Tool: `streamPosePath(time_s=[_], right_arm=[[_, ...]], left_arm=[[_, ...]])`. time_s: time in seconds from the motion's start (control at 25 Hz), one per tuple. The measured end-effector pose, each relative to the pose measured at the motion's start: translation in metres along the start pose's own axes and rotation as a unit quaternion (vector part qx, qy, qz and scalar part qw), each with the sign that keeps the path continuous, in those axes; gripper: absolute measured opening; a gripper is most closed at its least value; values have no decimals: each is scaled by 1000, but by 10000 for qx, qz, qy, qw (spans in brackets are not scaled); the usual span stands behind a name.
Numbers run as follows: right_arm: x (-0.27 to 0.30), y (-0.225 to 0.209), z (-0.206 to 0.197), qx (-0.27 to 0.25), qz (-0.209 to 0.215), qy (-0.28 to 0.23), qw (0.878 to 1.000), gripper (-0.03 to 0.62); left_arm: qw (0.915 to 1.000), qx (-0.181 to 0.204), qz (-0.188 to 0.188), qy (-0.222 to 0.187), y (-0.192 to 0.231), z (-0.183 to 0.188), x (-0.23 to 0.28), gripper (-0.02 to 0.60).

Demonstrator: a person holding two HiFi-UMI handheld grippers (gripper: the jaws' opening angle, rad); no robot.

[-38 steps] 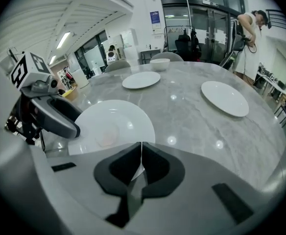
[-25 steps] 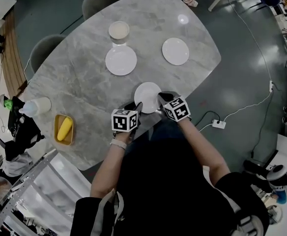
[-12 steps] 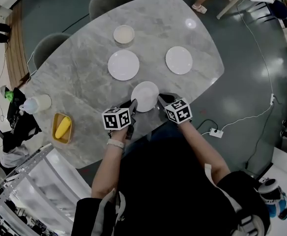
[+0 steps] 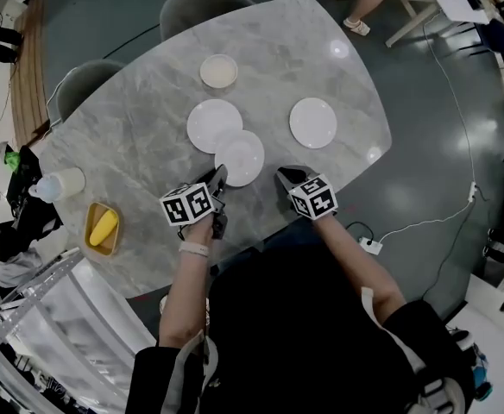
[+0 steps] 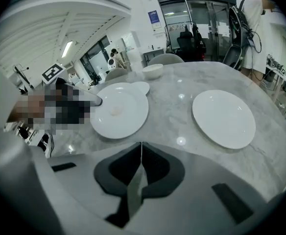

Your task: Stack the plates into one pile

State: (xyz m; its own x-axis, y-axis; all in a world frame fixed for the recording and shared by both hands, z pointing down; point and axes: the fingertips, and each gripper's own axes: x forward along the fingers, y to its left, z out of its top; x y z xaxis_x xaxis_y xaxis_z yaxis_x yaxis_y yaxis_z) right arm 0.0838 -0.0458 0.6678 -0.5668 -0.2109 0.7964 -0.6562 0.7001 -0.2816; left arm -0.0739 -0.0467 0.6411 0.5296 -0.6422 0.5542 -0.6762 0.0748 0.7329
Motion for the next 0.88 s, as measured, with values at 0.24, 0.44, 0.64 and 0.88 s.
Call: streamPosePath(time_s=[0.24, 0.44, 0.64, 0.88], right_arm=[[1, -15, 3, -77, 23, 118, 9999, 18], [1, -25, 4, -115, 24, 228, 9997, 18], [3, -31, 4, -135, 17, 318, 9994, 18], [2, -35, 8, -128, -20, 339, 9993, 18]], left_arm=[[9980, -387, 151, -475, 22, 35, 6, 18], [9929, -838, 11, -842, 29, 58, 13, 18], [9884, -972, 225, -1146, 44, 73, 15, 20], [9901, -550, 701, -1083, 59, 83, 16, 40]])
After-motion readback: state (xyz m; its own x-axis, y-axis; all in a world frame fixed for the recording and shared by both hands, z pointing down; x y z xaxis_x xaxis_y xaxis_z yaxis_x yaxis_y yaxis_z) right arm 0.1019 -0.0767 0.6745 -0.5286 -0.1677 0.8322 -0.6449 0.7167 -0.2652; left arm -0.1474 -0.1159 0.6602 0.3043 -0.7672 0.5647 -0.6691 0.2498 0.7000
